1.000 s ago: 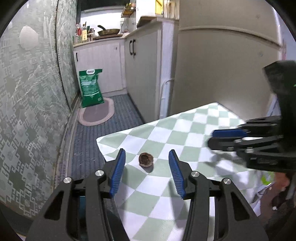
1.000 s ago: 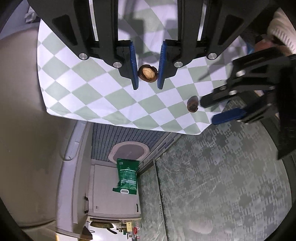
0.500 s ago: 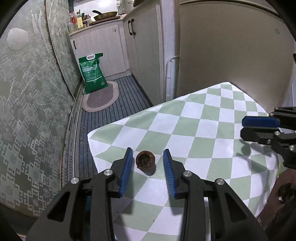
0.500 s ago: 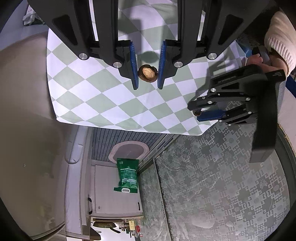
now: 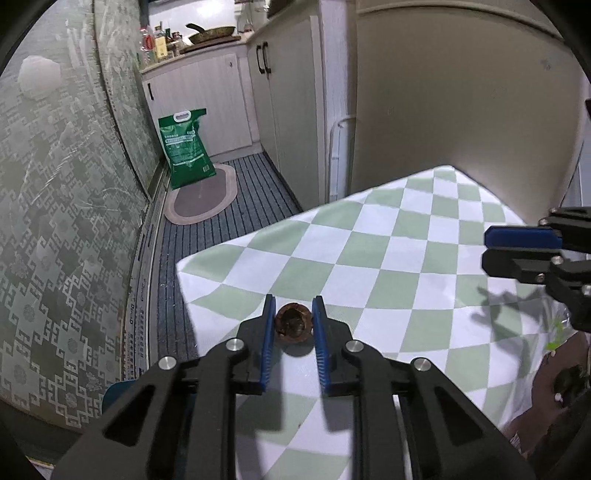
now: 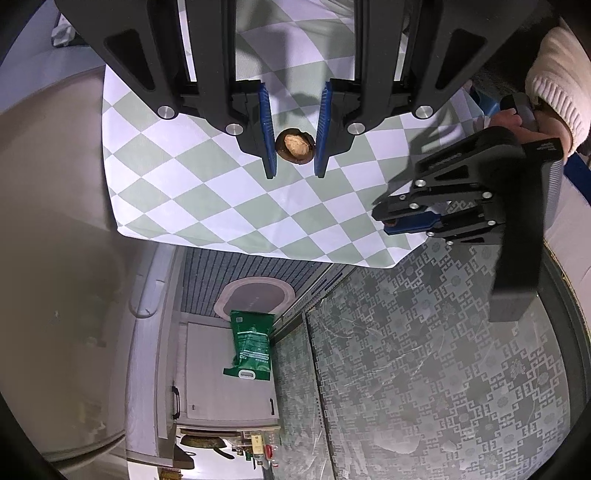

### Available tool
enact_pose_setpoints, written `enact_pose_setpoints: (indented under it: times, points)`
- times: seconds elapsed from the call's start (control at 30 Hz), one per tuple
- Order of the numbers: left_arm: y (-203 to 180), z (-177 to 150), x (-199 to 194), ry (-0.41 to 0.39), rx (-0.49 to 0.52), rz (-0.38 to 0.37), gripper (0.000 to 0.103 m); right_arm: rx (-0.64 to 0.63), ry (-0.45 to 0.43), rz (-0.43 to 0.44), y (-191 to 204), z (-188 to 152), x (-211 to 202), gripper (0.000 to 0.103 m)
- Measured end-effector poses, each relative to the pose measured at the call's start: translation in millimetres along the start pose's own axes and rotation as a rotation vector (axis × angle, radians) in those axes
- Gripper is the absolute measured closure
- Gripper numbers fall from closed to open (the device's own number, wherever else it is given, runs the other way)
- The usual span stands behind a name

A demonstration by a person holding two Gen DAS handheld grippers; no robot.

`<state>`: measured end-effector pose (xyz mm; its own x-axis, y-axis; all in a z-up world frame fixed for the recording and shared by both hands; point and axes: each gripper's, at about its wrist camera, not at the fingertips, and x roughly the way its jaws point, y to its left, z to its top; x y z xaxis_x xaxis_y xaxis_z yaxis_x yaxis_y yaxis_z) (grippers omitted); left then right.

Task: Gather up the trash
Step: 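Grasp brown nut with right gripper while left gripper grasps the other nut, then carry both nuts over the teal bin and open both grippers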

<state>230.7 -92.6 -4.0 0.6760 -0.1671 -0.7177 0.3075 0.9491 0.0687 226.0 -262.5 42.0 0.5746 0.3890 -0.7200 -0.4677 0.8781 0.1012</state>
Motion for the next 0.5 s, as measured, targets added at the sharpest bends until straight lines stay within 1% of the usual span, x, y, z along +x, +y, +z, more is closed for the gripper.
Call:
enact_pose_setpoints:
  times: [0.07,0.2,0.3,0.4,0.5]
  points:
    - [5.1,-0.3,-7.4,-0.018,-0.014,-0.012,0.082,-0.004,0.0,-0.001,1.8,1.5,-0.3,0.083]
    - [19.1,-2.0,-29.5,-0.084,-0.06,-0.03,0.082,-0.014,0.0,0.007,12.9,8.6,2.2,0.083]
    - [38.1,-7.8,-44.5,-0.127,-0.108,-0.03,0.082,-0.03,0.002,0.019,25.7,15.2,6.4,0.083]
    - [56.6,-13.5,-59.6,-0.159,-0.14,-0.013,0.082,-0.047,0.004,0.026,39.5,21.3,10.1,0.083]
    - [80.1,-22.8,-67.0,-0.159,-0.174,0.009,0.082,-0.058,0.004,0.043,55.5,30.5,14.0,0.083]
